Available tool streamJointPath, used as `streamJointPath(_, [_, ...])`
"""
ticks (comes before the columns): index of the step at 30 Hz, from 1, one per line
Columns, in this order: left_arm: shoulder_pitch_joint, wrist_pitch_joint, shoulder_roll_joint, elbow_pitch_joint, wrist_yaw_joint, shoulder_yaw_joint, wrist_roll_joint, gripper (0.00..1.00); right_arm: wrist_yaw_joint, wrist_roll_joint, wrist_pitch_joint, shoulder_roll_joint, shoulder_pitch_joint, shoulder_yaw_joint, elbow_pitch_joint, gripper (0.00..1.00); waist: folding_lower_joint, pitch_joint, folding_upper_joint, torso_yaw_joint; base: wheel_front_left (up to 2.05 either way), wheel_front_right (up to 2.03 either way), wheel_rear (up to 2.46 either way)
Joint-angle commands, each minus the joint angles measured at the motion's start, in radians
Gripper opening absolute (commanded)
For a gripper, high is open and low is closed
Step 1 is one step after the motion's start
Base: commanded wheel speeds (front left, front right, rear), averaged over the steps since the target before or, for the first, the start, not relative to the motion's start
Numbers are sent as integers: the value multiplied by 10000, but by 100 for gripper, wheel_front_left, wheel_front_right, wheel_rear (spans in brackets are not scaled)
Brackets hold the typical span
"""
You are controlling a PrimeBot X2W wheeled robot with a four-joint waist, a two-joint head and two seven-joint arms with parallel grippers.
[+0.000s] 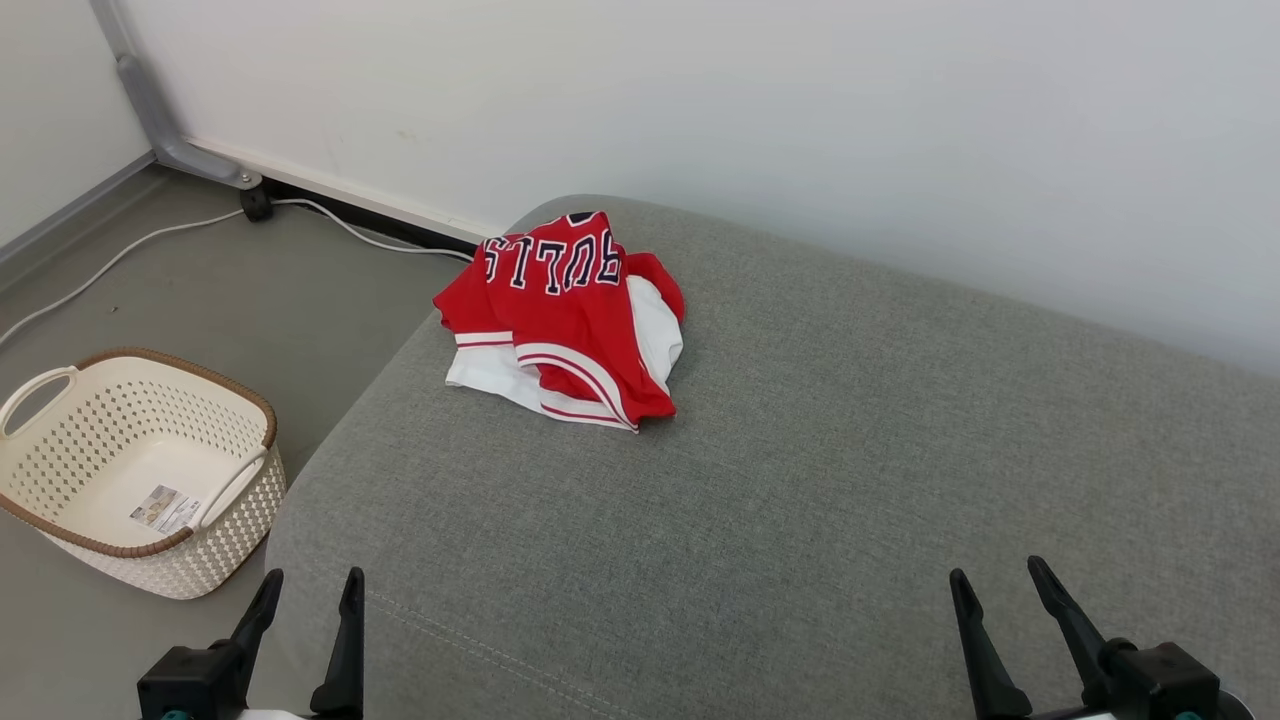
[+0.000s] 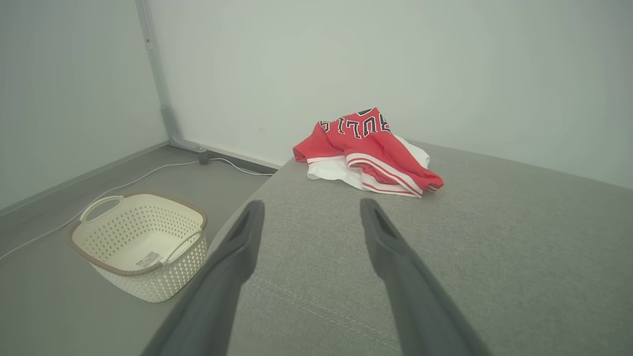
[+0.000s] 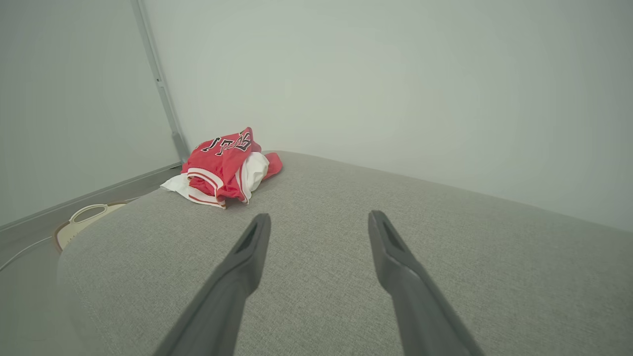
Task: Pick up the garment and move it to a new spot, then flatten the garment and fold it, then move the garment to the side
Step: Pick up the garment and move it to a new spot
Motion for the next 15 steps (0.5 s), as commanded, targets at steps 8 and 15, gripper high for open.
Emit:
streamJointPath(8, [-320,-151,169,-211,62,378,-92,100,-2,122,-160,-137,-420,306,-171,100,-1,5,0,-34,0,0,0])
streamJointPath(15, [-383,-157,182,-219,30,347,-124,100,-2,135,-177,-137,-448,348,-226,100,-1,29,0,-78,0,0,0])
